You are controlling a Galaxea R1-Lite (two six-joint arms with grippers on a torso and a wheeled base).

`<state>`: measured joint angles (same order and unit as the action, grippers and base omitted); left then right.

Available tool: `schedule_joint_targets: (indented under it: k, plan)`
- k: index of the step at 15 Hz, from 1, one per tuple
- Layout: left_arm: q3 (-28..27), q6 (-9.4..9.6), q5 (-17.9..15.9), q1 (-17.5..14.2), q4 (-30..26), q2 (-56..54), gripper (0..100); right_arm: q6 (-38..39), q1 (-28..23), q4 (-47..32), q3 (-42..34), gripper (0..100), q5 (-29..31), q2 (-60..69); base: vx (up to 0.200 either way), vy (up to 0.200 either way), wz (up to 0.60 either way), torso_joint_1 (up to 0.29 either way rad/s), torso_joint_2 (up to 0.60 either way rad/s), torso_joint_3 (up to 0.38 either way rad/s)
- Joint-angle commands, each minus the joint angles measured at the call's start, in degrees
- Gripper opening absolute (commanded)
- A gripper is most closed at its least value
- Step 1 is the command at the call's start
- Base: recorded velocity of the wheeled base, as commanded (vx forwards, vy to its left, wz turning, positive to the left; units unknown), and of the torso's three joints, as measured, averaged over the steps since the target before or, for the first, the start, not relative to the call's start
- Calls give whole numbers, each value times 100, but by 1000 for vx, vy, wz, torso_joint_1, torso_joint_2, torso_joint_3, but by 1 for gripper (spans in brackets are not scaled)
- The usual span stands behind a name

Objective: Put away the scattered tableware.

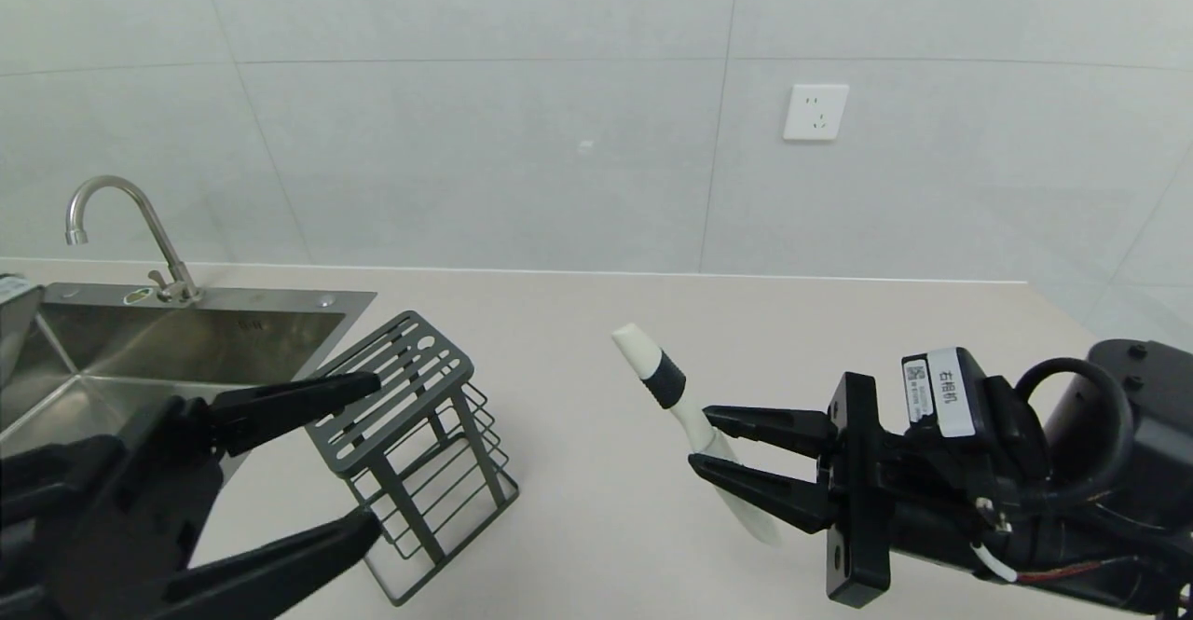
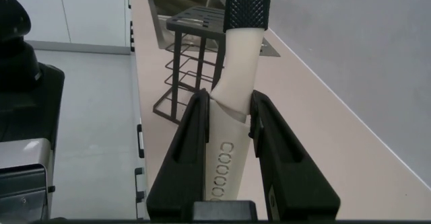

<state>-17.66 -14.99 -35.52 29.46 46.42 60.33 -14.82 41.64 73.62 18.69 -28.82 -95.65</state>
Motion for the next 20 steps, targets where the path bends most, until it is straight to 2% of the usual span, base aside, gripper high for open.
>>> schedule_joint_targets:
  k: [1,3,6,8,10,14,15,20]
  plan:
    - [-18,23,72,385,174,664,100,15,2,3,-14,0,-1,2,0,0,0,0,0,0]
    - [-220,40,300,639,473,1235,100,23,-16,3,-14,0,8,2,0,0,0,0,0,0]
    - [-281,49,582,1132,1238,1991,100,76,-104,12,-14,0,201,2,0,0,0,0,0,0]
    - [-545,32,1127,1606,2038,2782,100,76,-113,12,-14,0,219,81,0,0,0,0,0,0]
    - [-721,14,1452,1817,2354,3204,100,76,-236,12,-41,0,219,187,0,0,0,0,0,0]
    - [-809,14,1452,1879,2688,3494,100,76,-323,12,-410,0,219,442,0,0,0,0,0,0]
    - [-844,5,1461,1975,2749,3538,100,76,-350,12,-401,0,219,450,0,0,0,0,0,0]
    - [-1143,14,1461,1993,2793,3696,100,76,-341,3,-85,0,219,283,0,0,0,0,0,0]
